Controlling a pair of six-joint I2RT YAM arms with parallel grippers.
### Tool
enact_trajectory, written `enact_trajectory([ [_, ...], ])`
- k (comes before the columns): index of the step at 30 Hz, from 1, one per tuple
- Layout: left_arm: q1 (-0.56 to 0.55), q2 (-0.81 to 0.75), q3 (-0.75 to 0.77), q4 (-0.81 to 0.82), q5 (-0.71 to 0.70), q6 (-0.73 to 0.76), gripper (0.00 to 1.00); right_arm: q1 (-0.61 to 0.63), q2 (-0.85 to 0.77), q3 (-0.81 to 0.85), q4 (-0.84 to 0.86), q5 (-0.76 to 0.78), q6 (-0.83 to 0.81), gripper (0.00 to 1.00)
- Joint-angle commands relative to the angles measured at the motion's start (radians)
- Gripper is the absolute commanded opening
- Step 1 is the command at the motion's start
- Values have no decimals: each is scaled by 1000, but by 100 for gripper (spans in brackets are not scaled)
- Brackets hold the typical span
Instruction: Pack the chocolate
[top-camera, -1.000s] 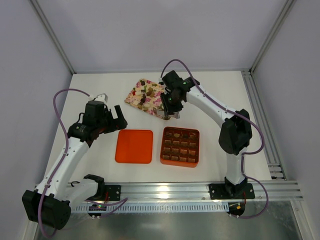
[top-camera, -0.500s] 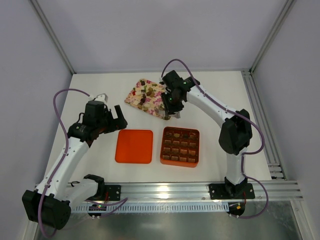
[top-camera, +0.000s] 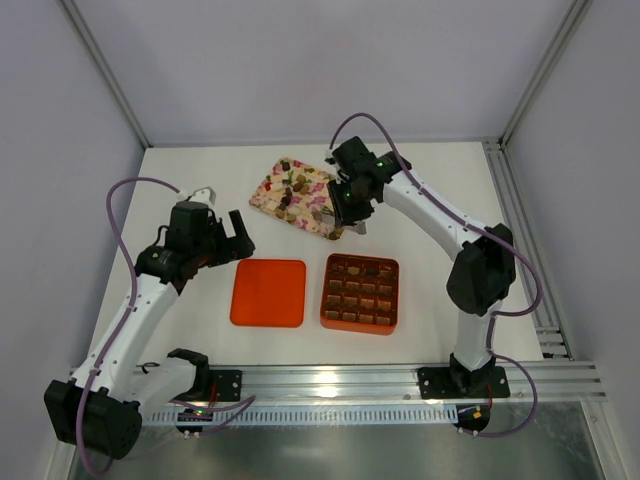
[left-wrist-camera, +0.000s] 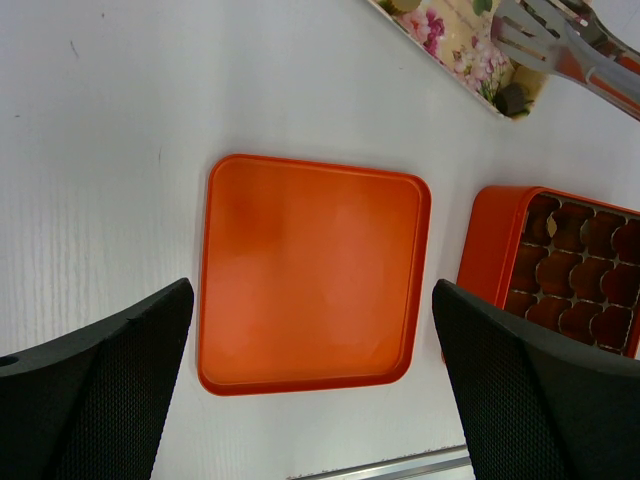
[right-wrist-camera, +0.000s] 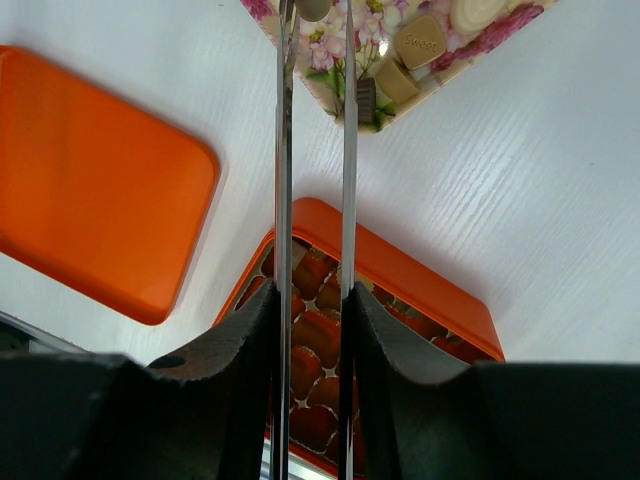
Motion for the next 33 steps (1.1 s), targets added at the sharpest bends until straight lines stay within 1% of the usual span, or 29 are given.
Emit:
enact_trajectory([
  [1, 5, -10, 10, 17, 6, -4, 100, -7, -87, -5, 20, 13, 0, 36],
  [8, 5, -10, 8, 18, 8, -2, 100, -9, -156, -57, 14, 22, 6, 36],
  [14, 5, -12, 8, 18, 13, -6, 100, -10, -268, -133, 6, 33, 20, 36],
  [18, 3, -13, 10, 18, 16, -4, 100, -12, -366, -193, -13, 51, 32, 36],
  [19, 3, -13, 10, 18, 16, -5, 100, -12, -412, -209, -20, 51, 37, 36],
  [22, 3, -10, 10, 18, 19, -5, 100, -13, -480, -278, -44, 53, 50, 36],
  [23, 5, -12, 10, 20, 20, -6, 100, -13, -524, -311, -52, 83, 58, 36],
  [29, 3, -10, 8, 20, 23, -6, 100, -13, -713, -455, -112, 111, 96, 36],
  [33, 5, -9, 11, 22, 28, -2, 100, -15, -805, -528, -158, 120, 130, 37],
])
